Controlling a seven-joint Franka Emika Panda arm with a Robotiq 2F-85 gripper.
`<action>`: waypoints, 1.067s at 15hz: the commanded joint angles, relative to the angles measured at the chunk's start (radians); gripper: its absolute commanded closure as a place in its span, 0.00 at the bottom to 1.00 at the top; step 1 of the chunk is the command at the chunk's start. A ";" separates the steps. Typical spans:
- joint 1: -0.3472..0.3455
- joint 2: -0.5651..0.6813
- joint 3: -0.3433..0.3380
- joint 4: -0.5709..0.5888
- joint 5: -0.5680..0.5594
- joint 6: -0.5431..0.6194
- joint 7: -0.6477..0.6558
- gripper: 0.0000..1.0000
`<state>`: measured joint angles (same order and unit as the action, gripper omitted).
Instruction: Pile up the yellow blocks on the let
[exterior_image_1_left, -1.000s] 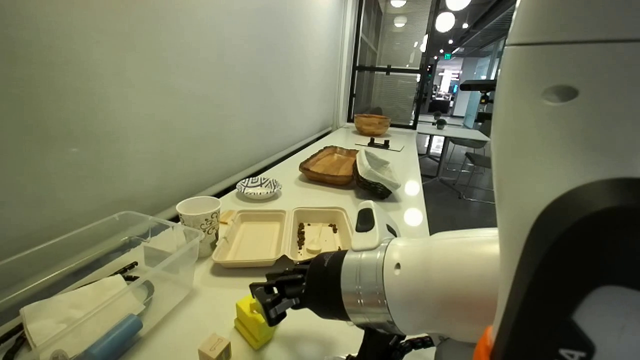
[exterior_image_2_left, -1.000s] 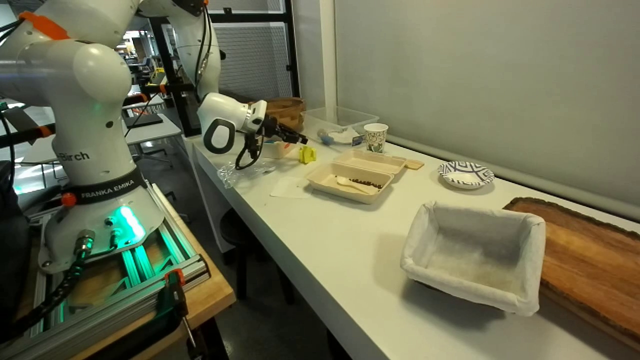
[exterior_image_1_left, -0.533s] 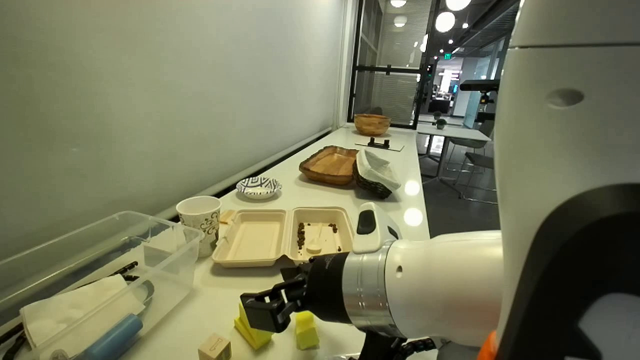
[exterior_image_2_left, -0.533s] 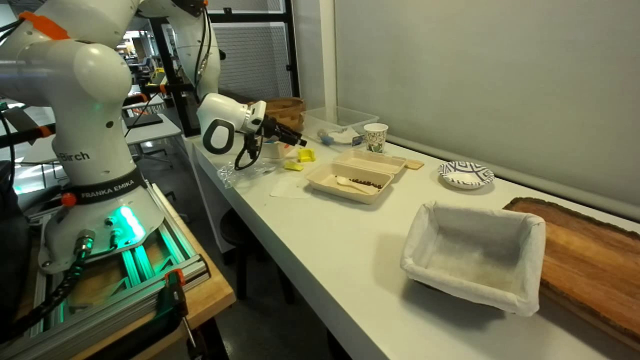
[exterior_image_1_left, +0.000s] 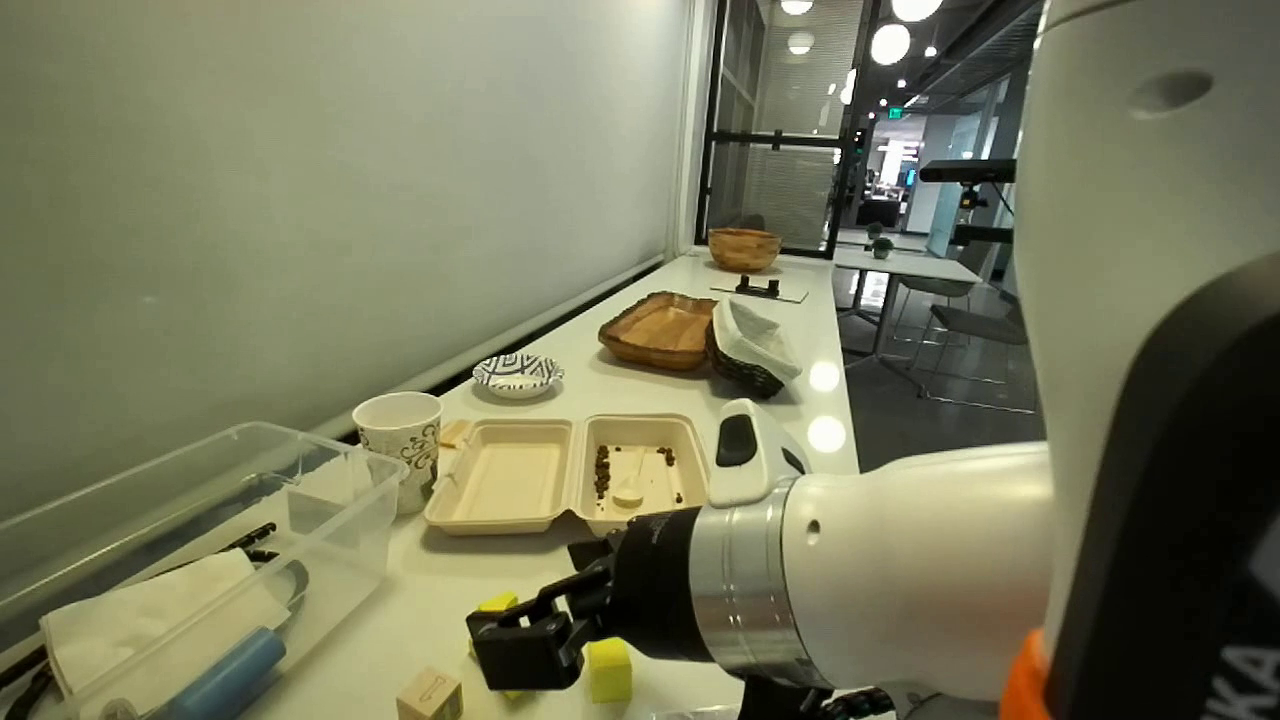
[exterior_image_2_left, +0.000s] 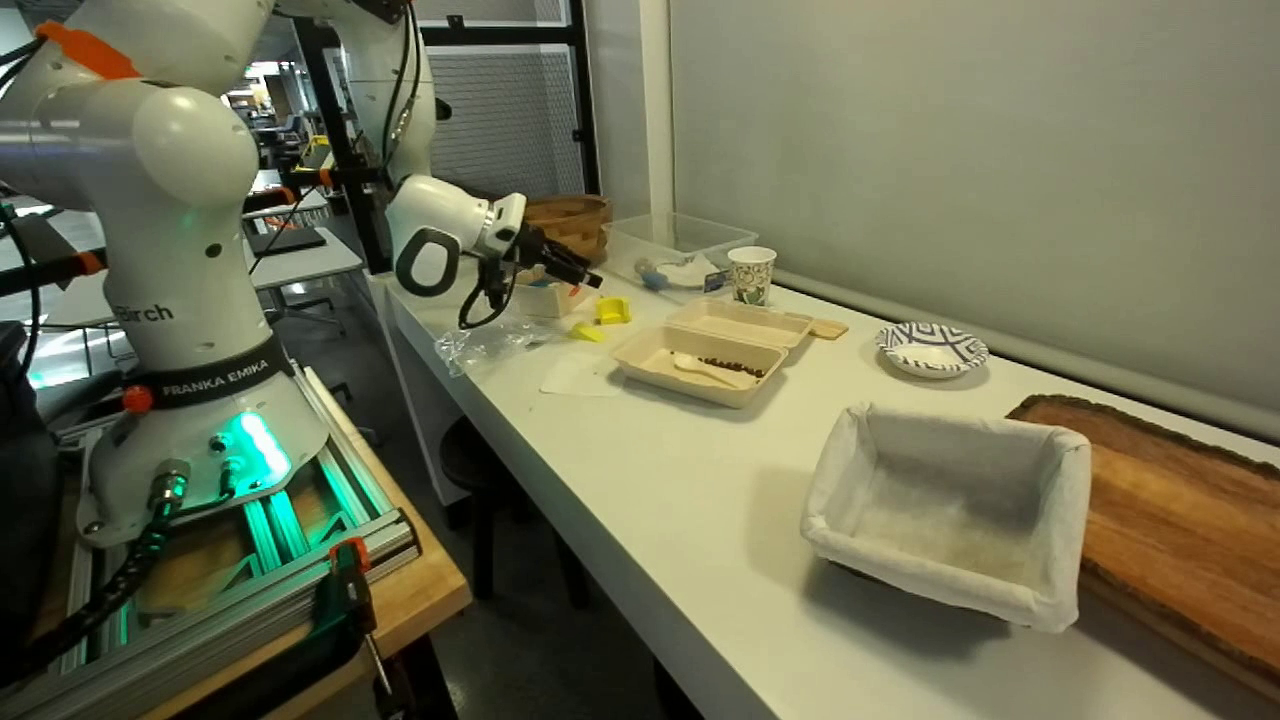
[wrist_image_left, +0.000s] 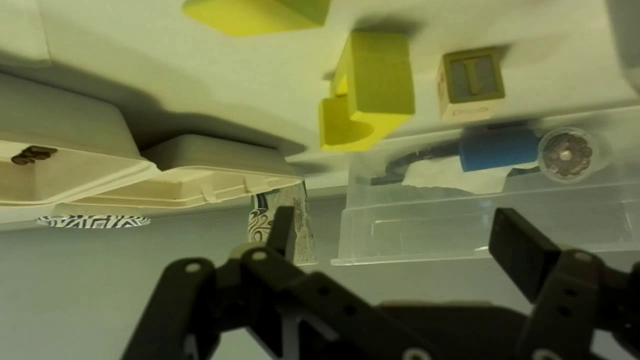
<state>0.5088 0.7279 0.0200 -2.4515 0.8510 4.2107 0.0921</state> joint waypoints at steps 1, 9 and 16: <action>-0.049 -0.176 0.082 -0.091 0.034 -0.055 -0.134 0.00; 0.051 -0.574 0.036 -0.230 0.535 -0.396 -0.753 0.00; -0.015 -0.715 0.027 -0.215 0.909 -0.626 -1.281 0.00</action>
<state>0.5246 0.1157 0.0497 -2.6780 1.6542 3.6986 -0.9926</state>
